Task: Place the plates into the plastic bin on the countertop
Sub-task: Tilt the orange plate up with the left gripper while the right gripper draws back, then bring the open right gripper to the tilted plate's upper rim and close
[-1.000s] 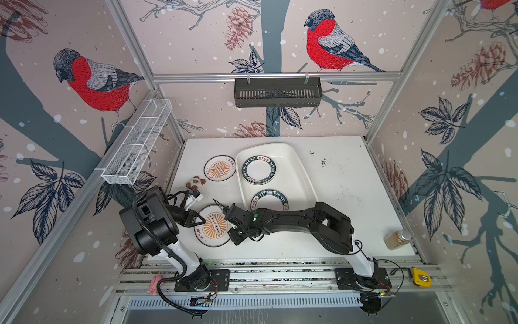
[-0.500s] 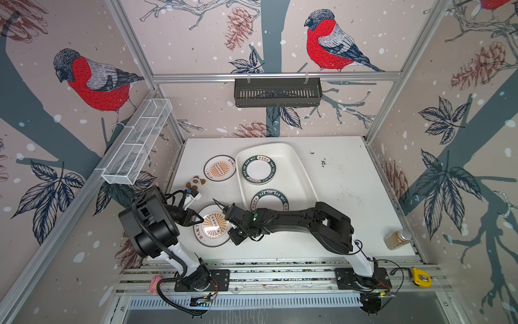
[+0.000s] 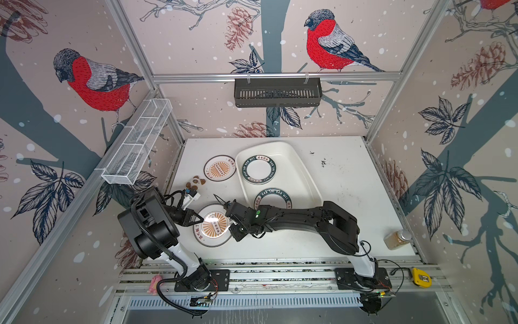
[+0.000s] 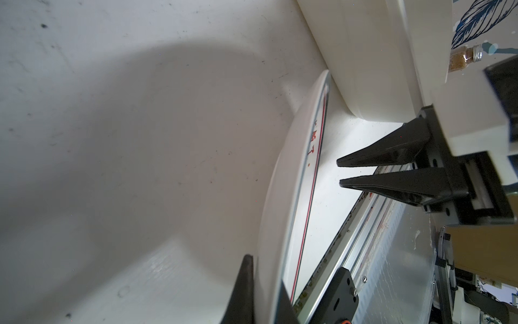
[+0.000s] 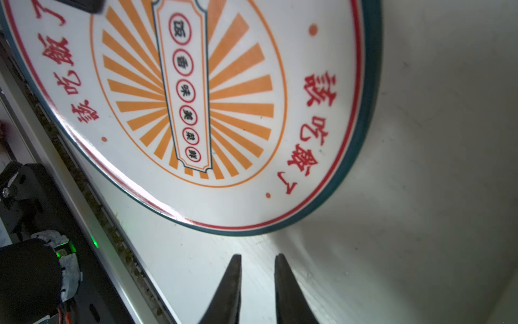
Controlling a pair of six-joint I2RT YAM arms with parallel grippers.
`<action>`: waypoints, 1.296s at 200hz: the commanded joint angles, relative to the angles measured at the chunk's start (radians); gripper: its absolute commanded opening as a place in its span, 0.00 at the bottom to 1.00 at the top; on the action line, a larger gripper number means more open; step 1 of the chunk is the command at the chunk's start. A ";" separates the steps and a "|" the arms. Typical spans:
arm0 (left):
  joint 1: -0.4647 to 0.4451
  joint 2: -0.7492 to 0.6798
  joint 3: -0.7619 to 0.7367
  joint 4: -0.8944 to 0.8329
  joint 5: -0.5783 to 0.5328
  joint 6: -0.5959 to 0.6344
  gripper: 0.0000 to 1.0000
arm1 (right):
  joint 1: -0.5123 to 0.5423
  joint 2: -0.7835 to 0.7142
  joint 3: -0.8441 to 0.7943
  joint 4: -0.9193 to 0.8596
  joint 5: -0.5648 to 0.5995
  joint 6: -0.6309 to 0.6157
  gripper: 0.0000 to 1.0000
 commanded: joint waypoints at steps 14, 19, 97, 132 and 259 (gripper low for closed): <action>0.007 0.000 0.005 -0.024 0.013 0.027 0.00 | 0.003 -0.035 0.018 -0.004 0.033 -0.008 0.32; 0.008 0.000 0.005 -0.029 0.015 0.033 0.00 | 0.005 -0.043 0.017 0.001 0.037 -0.008 0.33; 0.014 0.026 0.063 -0.137 0.074 0.124 0.00 | -0.042 -0.204 -0.059 0.069 0.048 -0.043 0.41; 0.014 0.040 0.071 -0.185 0.117 0.160 0.00 | -0.102 -0.267 -0.137 0.145 -0.037 -0.057 0.42; 0.012 0.034 0.062 -0.186 0.204 0.180 0.00 | -0.213 -0.247 -0.177 0.258 -0.227 -0.113 0.43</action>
